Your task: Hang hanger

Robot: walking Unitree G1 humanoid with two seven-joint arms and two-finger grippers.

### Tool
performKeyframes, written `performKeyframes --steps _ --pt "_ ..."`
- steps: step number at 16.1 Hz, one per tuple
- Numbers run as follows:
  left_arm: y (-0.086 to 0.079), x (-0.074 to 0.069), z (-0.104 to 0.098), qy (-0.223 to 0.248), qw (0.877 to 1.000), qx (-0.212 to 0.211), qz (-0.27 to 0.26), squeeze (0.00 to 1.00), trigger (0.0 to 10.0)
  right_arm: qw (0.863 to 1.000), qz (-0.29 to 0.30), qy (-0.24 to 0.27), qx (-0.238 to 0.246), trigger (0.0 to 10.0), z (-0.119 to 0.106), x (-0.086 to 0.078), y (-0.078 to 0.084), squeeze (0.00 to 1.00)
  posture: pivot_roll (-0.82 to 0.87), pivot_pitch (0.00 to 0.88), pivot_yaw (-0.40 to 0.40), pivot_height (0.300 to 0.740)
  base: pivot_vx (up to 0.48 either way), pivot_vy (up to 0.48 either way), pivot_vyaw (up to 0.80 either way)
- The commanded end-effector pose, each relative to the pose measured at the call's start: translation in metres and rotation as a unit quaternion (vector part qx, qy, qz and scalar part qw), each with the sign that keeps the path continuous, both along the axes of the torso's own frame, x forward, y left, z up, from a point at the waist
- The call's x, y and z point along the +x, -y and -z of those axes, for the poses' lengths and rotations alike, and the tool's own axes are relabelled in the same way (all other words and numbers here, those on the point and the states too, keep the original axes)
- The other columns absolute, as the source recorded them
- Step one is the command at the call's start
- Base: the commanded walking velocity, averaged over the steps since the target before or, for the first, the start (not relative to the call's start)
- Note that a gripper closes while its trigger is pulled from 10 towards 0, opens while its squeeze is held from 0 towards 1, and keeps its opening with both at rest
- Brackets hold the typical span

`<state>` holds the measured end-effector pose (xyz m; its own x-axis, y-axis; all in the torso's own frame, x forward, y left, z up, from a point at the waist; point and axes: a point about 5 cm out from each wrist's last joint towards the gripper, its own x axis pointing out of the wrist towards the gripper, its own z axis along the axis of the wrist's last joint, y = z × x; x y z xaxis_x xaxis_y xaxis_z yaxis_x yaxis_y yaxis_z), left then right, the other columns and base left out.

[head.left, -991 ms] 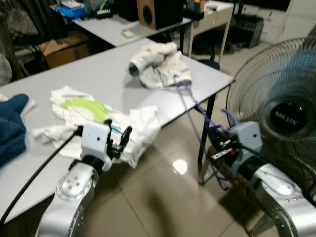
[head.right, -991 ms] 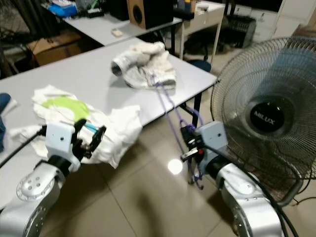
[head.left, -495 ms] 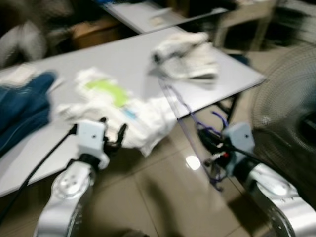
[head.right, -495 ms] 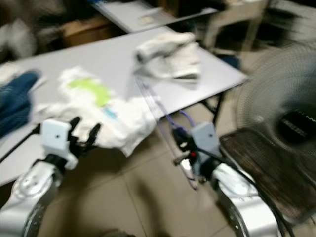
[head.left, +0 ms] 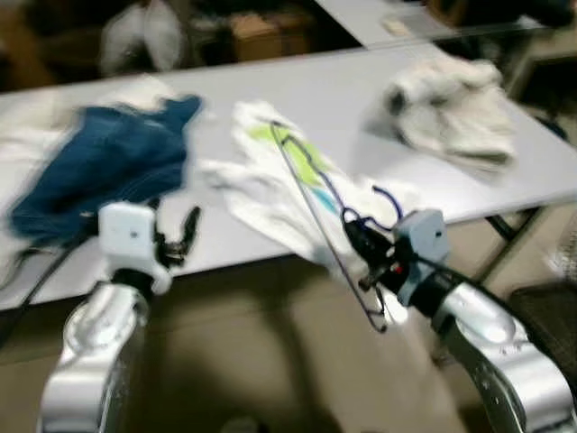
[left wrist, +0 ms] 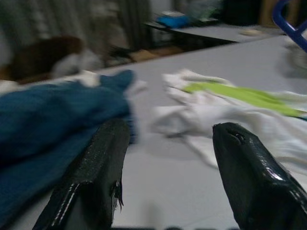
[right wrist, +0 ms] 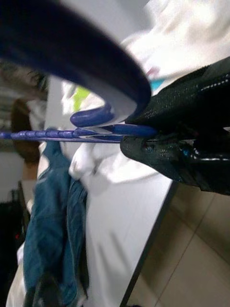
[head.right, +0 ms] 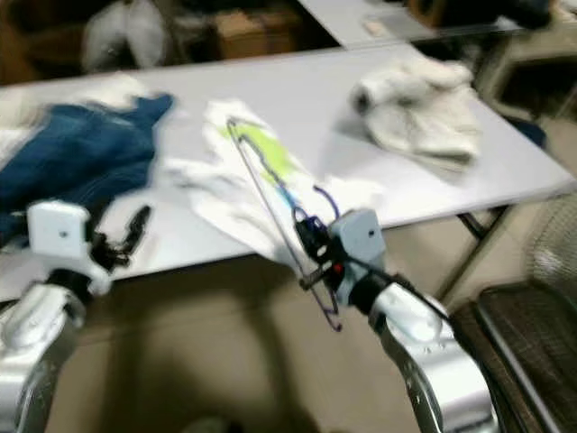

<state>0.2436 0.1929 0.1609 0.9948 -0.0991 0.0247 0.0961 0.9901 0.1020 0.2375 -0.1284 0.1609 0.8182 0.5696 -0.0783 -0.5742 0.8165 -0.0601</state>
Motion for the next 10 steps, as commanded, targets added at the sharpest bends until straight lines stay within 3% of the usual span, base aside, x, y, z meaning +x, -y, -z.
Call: performKeyframes --steps 1,10 --pt "0.0039 -0.0006 -0.0002 -0.002 1.0 -0.001 0.005 0.0 10.0 1.0 0.025 -0.004 0.002 10.0 0.0019 0.002 0.0078 0.0 -0.12 0.014 0.059 0.74 0.0 0.379 0.0" --pt "0.0068 0.0026 0.0014 -0.007 1.0 0.0 0.011 0.0 10.0 0.999 0.046 -0.003 -0.003 10.0 0.0025 0.0077 0.0121 0.0 -0.13 0.002 0.059 0.74 0.0 0.377 0.0"
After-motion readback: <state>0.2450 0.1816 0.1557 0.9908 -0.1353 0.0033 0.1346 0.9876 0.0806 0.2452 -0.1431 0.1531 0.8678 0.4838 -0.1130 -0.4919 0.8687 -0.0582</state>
